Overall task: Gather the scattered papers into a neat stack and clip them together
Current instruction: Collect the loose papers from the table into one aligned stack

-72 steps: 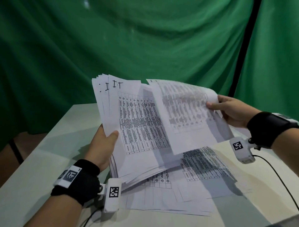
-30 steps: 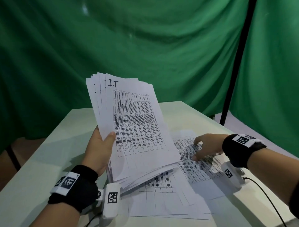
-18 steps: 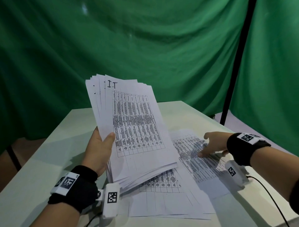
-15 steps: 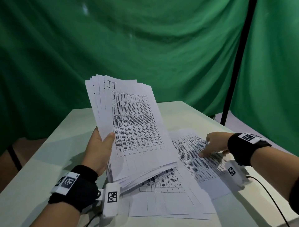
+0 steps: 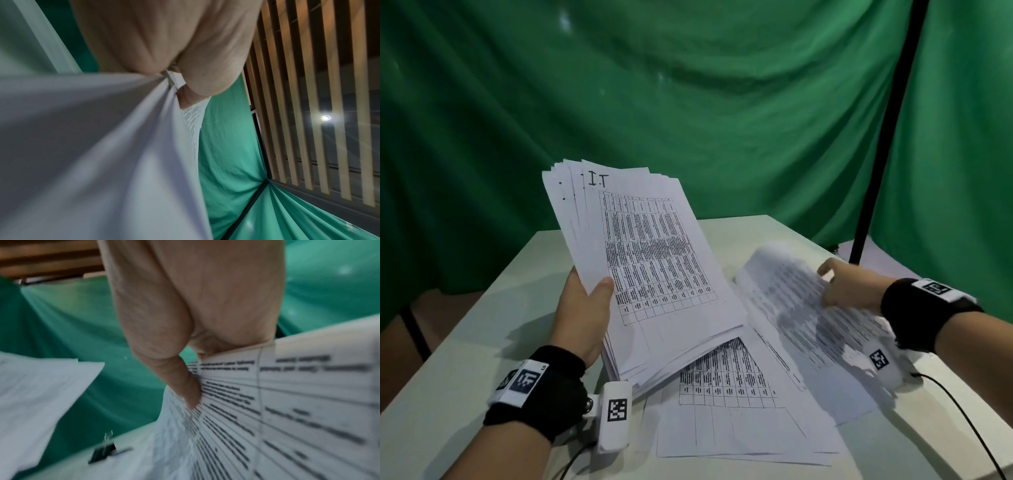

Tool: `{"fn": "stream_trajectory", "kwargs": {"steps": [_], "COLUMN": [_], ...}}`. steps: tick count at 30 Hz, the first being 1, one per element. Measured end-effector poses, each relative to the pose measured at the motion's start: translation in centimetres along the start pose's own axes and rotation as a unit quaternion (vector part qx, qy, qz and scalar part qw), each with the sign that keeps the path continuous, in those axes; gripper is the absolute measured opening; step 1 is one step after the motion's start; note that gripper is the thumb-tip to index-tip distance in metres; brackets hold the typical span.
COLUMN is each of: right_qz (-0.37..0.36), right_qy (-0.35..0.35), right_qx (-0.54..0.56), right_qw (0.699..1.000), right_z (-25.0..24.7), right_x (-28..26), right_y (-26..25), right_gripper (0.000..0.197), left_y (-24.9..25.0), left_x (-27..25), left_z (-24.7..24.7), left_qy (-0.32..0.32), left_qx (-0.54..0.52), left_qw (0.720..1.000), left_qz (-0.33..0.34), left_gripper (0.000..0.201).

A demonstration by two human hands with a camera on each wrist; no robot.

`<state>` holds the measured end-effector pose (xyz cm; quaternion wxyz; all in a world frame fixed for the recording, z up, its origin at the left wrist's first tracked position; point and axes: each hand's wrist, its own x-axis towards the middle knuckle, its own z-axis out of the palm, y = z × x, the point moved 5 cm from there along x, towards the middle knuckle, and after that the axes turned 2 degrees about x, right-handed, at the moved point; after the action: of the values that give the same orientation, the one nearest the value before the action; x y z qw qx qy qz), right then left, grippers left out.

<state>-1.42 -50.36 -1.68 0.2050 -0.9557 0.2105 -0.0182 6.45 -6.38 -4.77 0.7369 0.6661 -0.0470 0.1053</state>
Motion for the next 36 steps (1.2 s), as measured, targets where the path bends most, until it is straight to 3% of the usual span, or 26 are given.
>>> {"fn": "stream_trajectory", "kwargs": {"steps": [2,3,5,6,9,12,16,20,22,25,28,29,34,36], "right_qz": [-0.043,-0.077,-0.126,-0.15,-0.217,-0.235,-0.181,-0.109,-0.081,-0.057,-0.06,-0.07,-0.125,-0.136], "right_qy": [0.032,0.038,0.029,0.017,-0.026,-0.062,-0.067,-0.072,-0.076,-0.095,-0.12,-0.124,-0.142,-0.137], "right_qx": [0.137,0.229,0.405,0.468,0.545,0.582,0.542,0.465,0.445,0.435,0.363,0.358,0.369,0.352], "right_qw": [0.989,0.97,0.905,0.871,0.81,0.776,0.818,0.875,0.889,0.894,0.922,0.923,0.91,0.916], "right_z": [-2.0,-3.1,-5.4,-6.6,-9.6,-10.1,-6.3,-1.0,0.9,2.5,3.1,3.1,2.7,2.0], "right_x": [-0.2,-0.7,-1.4,-2.0,-4.3,-4.9,-4.4,-3.8,-3.6,-3.4,-2.7,-2.8,-3.5,-3.7], "right_y": [-0.9,-1.8,-3.4,-4.3,-7.4,-9.3,-10.9,-11.0,-11.0,-11.7,-12.2,-12.5,-13.5,-13.0], "right_gripper": [0.066,0.076,0.108,0.112,0.076,0.066,0.054,0.053,0.052,0.066,0.101,0.101,0.073,0.049], "left_y": [-0.1,-0.1,0.0,0.0,0.1,0.1,0.7,1.1,1.3,1.4,1.6,1.7,1.5,1.4], "left_x": [0.0,0.0,0.0,-0.1,-0.1,-0.3,-1.3,-2.2,-2.5,-2.8,-3.0,-3.2,-3.0,-2.5], "left_z": [-0.1,-0.2,-0.1,-0.1,0.0,0.4,1.7,2.6,2.8,3.0,3.0,3.1,3.1,2.7], "left_qy": [0.002,0.004,0.001,-0.003,-0.007,-0.016,-0.057,-0.09,-0.096,-0.111,-0.123,-0.124,-0.131,-0.118], "left_qx": [-0.001,-0.002,-0.003,-0.005,-0.005,-0.011,-0.021,-0.058,-0.064,-0.072,-0.075,-0.072,0.024,0.033], "left_qw": [1.0,1.0,1.0,1.0,1.0,1.0,0.998,0.994,0.993,0.991,0.989,0.989,0.991,0.992], "left_qz": [-0.003,-0.004,-0.005,-0.005,-0.005,-0.011,-0.012,-0.02,-0.019,-0.02,-0.024,-0.024,0.016,0.015], "left_gripper": [0.031,0.031,0.032,0.032,0.033,0.035,0.032,0.038,0.036,0.036,0.034,0.035,0.044,0.044]}}
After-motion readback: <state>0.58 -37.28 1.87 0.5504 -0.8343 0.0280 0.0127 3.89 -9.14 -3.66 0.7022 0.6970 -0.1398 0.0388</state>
